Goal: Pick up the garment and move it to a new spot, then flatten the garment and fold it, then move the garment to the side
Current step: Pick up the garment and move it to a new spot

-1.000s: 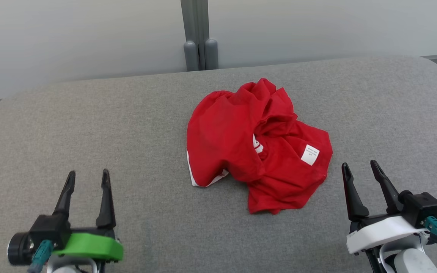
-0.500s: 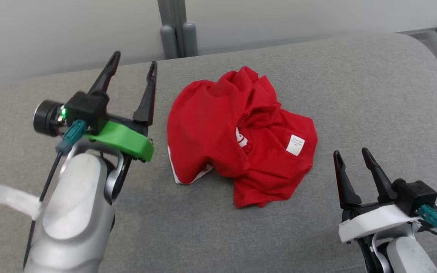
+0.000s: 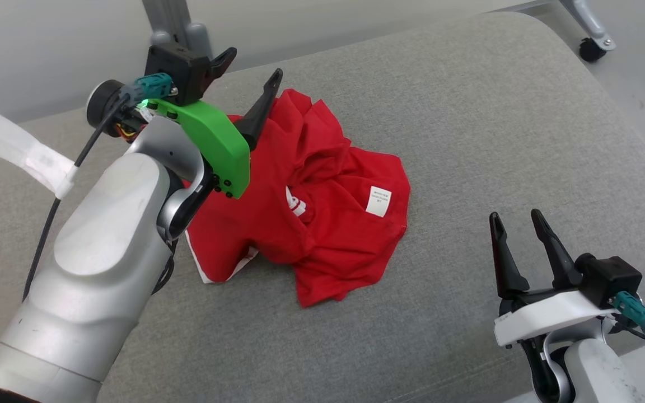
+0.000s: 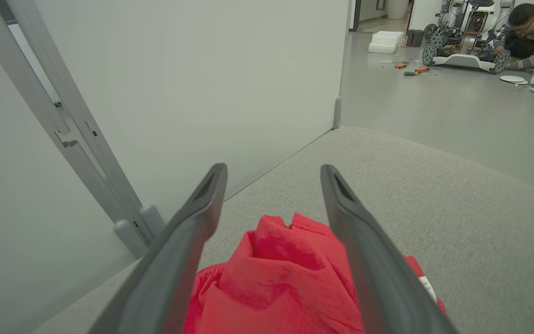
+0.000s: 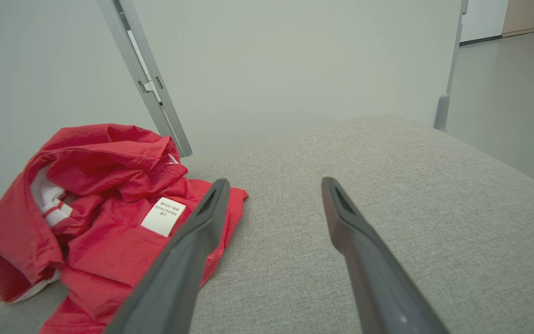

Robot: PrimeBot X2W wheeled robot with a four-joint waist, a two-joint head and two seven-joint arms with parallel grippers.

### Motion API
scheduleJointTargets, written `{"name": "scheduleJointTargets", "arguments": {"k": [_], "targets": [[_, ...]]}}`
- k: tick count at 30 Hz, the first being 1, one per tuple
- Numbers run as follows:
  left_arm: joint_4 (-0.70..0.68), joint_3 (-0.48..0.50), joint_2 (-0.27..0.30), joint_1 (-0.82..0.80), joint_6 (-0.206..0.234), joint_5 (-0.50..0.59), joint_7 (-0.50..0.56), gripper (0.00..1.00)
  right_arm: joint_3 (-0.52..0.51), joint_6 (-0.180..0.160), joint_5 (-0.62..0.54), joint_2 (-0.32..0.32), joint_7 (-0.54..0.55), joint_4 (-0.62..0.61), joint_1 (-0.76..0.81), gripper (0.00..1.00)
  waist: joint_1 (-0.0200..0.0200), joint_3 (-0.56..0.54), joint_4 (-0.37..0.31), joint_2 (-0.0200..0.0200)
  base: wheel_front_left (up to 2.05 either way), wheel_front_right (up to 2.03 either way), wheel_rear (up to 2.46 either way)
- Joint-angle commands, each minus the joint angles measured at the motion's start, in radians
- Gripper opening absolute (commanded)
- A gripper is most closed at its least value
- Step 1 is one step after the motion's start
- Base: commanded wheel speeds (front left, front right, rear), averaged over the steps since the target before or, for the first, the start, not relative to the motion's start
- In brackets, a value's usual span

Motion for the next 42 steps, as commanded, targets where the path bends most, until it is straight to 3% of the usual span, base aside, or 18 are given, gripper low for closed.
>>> {"name": "scheduleJointTargets", "arguments": {"k": [1,11,22,23,24,26,34,42], "targets": [[0.009,-0.022,0.020,-0.020,-0.002,-0.029,0.016,1.00,0.005,0.000,0.006,0.005,-0.003,0.004,-0.012,1.00,0.0000,0.024,-0.044,0.0000,0.00,0.00,0.00],[0.102,-0.212,0.066,-0.057,-0.002,-0.155,0.139,1.00,0.013,0.000,0.019,0.020,-0.003,0.012,-0.028,1.00,0.0000,0.047,-0.103,0.0000,0.00,0.00,0.00],[0.165,-0.321,0.113,-0.092,-0.002,-0.175,0.207,1.00,0.006,0.000,0.015,0.033,-0.003,0.016,-0.020,1.00,0.0000,0.047,-0.127,0.0000,0.00,0.00,0.00],[0.168,-0.334,0.115,-0.090,-0.002,-0.179,0.216,0.96,0.006,0.000,0.013,0.034,-0.003,0.016,-0.021,1.00,0.0000,0.047,-0.128,0.0000,0.00,0.00,0.00],[0.170,-0.342,0.116,-0.091,-0.002,-0.182,0.220,0.57,0.005,0.000,0.012,0.035,-0.003,0.016,-0.022,1.00,0.0000,0.047,-0.128,0.0000,0.00,0.00,0.00],[0.177,-0.357,0.118,-0.098,-0.002,-0.186,0.222,0.00,0.005,0.000,0.010,0.036,-0.003,0.014,-0.025,1.00,0.0000,0.046,-0.129,0.0000,0.00,0.00,0.00],[0.189,-0.378,0.117,-0.146,-0.002,-0.191,0.175,0.00,0.002,0.000,0.007,0.037,-0.003,0.012,-0.022,1.00,0.0000,0.040,-0.128,0.0000,0.00,0.00,0.00],[0.195,-0.325,0.104,-0.253,-0.002,-0.202,0.074,0.00,-0.005,0.000,0.000,0.037,-0.003,0.013,-0.003,1.00,0.0000,0.016,-0.105,0.0000,0.00,0.00,0.00]]}}
